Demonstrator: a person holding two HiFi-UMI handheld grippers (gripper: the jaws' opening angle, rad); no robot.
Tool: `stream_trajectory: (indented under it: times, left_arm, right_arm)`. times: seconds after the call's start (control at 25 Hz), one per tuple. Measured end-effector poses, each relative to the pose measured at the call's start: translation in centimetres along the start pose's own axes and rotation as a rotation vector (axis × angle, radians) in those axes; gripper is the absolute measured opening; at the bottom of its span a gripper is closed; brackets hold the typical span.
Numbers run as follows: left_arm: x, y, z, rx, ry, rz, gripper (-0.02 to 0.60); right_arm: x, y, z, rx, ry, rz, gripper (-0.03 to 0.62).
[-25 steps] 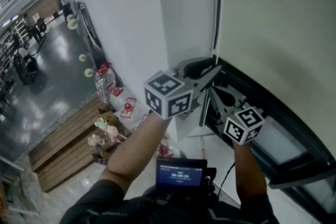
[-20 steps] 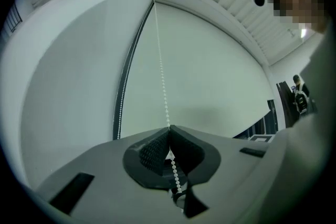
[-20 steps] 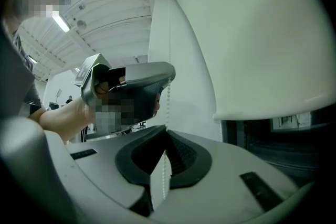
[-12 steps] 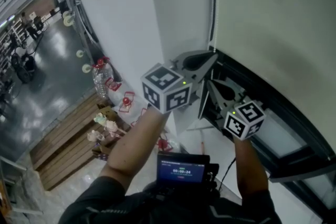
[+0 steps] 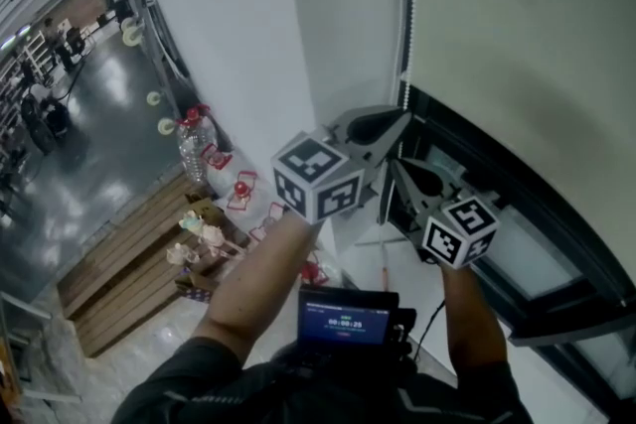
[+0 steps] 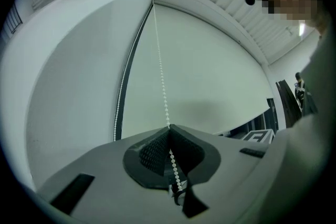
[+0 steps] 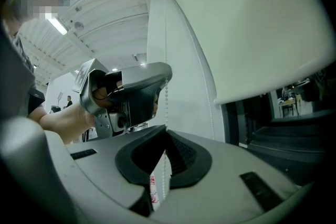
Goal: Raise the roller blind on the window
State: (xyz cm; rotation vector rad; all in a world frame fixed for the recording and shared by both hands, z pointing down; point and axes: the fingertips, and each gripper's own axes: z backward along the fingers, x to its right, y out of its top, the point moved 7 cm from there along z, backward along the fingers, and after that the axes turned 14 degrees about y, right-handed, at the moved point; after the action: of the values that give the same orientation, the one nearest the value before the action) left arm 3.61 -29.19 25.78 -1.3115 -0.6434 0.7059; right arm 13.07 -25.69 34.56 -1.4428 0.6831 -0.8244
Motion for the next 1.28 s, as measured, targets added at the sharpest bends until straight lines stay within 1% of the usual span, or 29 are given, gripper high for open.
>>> stream_trajectory:
  times: [0.2,0.4,0.6,0.8,0.92,1.0,1.08,1.16,1.24,1.28]
  left_arm:
    - [0.0,-2.9,0.2,-0.056,0.007,-0.015,-0.002]
    - [-0.3,-6.7,0.7,-0.144,0.016,-0.007,-0.002]
    - [0.0,-9.4,1.1,-0.199,0.014,-0.001,-0.002]
    - [0.2,-10.8,1.7,-0.224,0.012,-0.01,-0.002]
    - [0.5,-11.3,1.7,-0.219,0.008,0.015,-0.002]
    - [0.6,-11.5,1.9,-0.216,0.008,0.026,-0.002]
    - [0.5,-11.5,2.0,-0.217,0.01,0.022,-0.002]
    - [0.2,-11.5,2.0,-0.221,0.012,0.019,-0.002]
    - [-0.1,-11.7,2.1,-0.223,0.013,0.023,-0.002]
    - [-0.2,-11.8,2.2,-0.221,0.014,0.026,-0.002]
  right_arm:
    - [0.3,-2.9,-0.1,-0.045,-0.014,-0.037,0.005]
    - [0.3,-6.2,-0.4,-0.113,-0.031,-0.094,0.005]
    - [0.4,-8.9,-0.2,-0.153,-0.045,-0.14,0.005]
    - [0.4,-10.0,-0.2,-0.179,-0.052,-0.159,0.005]
    - [0.4,-10.7,-0.1,-0.188,-0.052,-0.172,0.005]
    - [0.0,-10.8,-0.1,-0.203,-0.04,-0.16,0.006]
    - [-0.7,-10.5,0.0,-0.234,-0.038,-0.117,0.009]
    - [-0.9,-9.8,0.4,-0.25,-0.059,-0.068,0.035]
    - [-0.9,-8.8,1.4,-0.224,-0.075,-0.048,0.04]
    - [-0.8,-8.0,2.0,-0.199,-0.08,-0.046,0.071]
